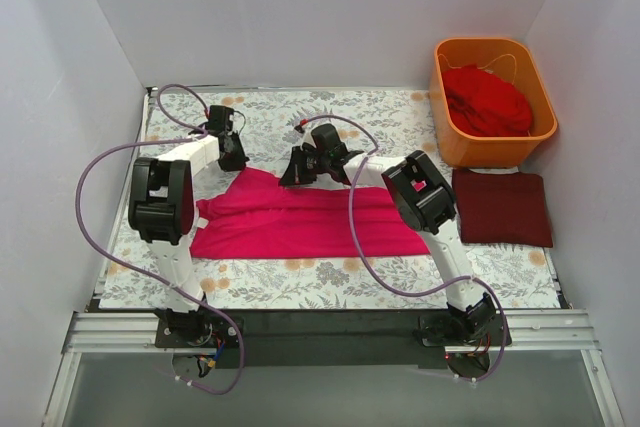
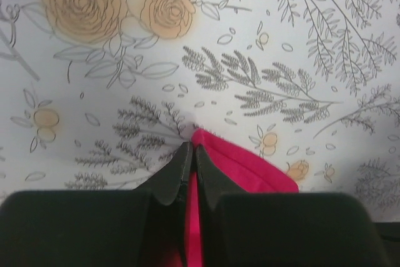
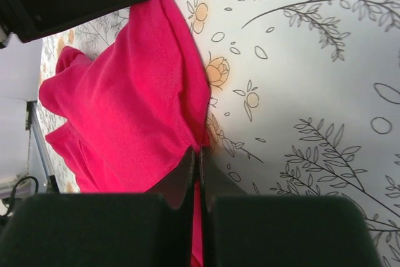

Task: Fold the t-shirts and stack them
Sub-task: Fold the tshirt

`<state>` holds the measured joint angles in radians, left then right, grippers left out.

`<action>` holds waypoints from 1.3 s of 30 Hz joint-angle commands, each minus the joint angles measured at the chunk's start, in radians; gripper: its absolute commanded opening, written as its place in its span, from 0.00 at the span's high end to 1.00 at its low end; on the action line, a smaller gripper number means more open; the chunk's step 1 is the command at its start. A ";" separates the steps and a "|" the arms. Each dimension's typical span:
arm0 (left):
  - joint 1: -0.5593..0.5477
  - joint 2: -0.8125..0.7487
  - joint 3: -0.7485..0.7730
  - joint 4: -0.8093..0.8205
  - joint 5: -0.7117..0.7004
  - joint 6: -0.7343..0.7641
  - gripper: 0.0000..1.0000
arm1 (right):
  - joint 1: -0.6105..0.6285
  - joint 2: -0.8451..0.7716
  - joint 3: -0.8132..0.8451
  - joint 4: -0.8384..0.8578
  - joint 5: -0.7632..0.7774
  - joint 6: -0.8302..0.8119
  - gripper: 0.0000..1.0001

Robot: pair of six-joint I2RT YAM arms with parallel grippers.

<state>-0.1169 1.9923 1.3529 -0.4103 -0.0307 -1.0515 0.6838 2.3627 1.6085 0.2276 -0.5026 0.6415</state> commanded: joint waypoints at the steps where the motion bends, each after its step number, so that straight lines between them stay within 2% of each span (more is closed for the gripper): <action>1: -0.006 -0.147 -0.029 -0.059 -0.017 -0.004 1.00 | 0.017 -0.098 -0.001 -0.011 -0.042 -0.080 0.99; 9: -0.006 -0.374 -0.144 -0.140 -0.029 -0.041 1.00 | 0.059 -0.210 -0.093 -0.019 -0.056 -0.186 0.99; 21: -0.006 -0.585 -0.314 -0.249 0.029 -0.137 1.00 | 0.123 -0.321 -0.217 -0.092 -0.031 -0.318 0.98; 31: -0.007 -0.766 -0.495 -0.317 0.075 -0.240 1.00 | 0.155 -0.356 -0.288 -0.154 -0.027 -0.414 0.97; 39: -0.009 -0.863 -0.574 -0.357 0.121 -0.332 1.00 | 0.175 -0.339 -0.266 -0.185 -0.056 -0.450 0.90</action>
<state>-0.1211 1.1778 0.7895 -0.7387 0.0559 -1.3266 0.8482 2.0541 1.3266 0.0536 -0.5346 0.2279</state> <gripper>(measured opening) 0.014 0.092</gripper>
